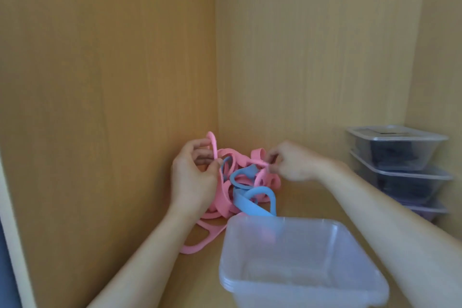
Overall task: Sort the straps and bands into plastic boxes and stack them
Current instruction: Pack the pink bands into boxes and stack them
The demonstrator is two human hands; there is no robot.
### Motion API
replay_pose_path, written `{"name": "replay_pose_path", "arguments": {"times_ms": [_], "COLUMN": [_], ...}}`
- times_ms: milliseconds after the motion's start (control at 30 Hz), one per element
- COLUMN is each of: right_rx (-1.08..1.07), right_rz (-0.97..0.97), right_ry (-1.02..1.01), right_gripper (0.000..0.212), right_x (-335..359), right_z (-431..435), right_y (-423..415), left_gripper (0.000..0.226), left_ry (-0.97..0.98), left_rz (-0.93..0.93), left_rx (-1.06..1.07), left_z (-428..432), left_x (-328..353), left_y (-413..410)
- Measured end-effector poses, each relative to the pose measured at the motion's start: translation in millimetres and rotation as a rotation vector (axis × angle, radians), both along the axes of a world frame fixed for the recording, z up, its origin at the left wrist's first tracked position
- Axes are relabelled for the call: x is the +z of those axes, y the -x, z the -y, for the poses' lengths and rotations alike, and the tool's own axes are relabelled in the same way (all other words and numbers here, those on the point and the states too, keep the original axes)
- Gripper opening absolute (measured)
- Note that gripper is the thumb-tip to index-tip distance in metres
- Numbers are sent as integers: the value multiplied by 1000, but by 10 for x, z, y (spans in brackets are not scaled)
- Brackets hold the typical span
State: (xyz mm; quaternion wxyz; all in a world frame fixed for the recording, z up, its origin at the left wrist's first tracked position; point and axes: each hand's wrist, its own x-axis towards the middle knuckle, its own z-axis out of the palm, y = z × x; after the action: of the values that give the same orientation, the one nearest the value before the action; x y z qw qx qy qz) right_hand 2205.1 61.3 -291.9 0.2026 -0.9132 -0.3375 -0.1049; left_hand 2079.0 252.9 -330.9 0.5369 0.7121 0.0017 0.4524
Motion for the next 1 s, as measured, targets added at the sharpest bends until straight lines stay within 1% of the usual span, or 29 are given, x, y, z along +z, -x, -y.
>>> {"name": "replay_pose_path", "arguments": {"times_ms": [67,100,200,233,300,433,600,700,800,933,1000], "right_rx": [-4,-10,5,32,122,277,487,577,617,612,625], "right_rz": [-14,-40,-204,-251,-310,-327,-376,-394,-360,-338,-354], "right_ry": [-214,-339,-760,-866,-998,-1156,-1367,-1457,-1499,-1562,-1607], "right_gripper": [21,24,19,19,18,17,16,20,26,16,15], "right_x": [103,156,343,414,537,759,980,1038,1096,1172,1213], "right_z": [83,120,203,230,269,312,358,402,496,608,648], "right_y": [-6,-2,46,79,168,386,581,644,679,726,751], "left_gripper": [38,38,41,40,38,31,30,33,32,33,34], "left_ry": [28,52,136,163,220,296,265,154,4,-100,-148], "left_rz": [-9,-14,-45,-65,-107,-147,-93,-52,-42,-58,-62], "left_rx": [2,-7,-70,-96,-155,-194,-242,-271,-293,-308,-311], "left_z": [-8,-10,-9,-2,14,15,130,286,411,489,497], "left_x": [4,5,21,34,51,182,583,900,1192,1526,1667], "left_y": [-12,-17,-33,-36,-34,-61,-162,-234,-282,-328,-345]}}
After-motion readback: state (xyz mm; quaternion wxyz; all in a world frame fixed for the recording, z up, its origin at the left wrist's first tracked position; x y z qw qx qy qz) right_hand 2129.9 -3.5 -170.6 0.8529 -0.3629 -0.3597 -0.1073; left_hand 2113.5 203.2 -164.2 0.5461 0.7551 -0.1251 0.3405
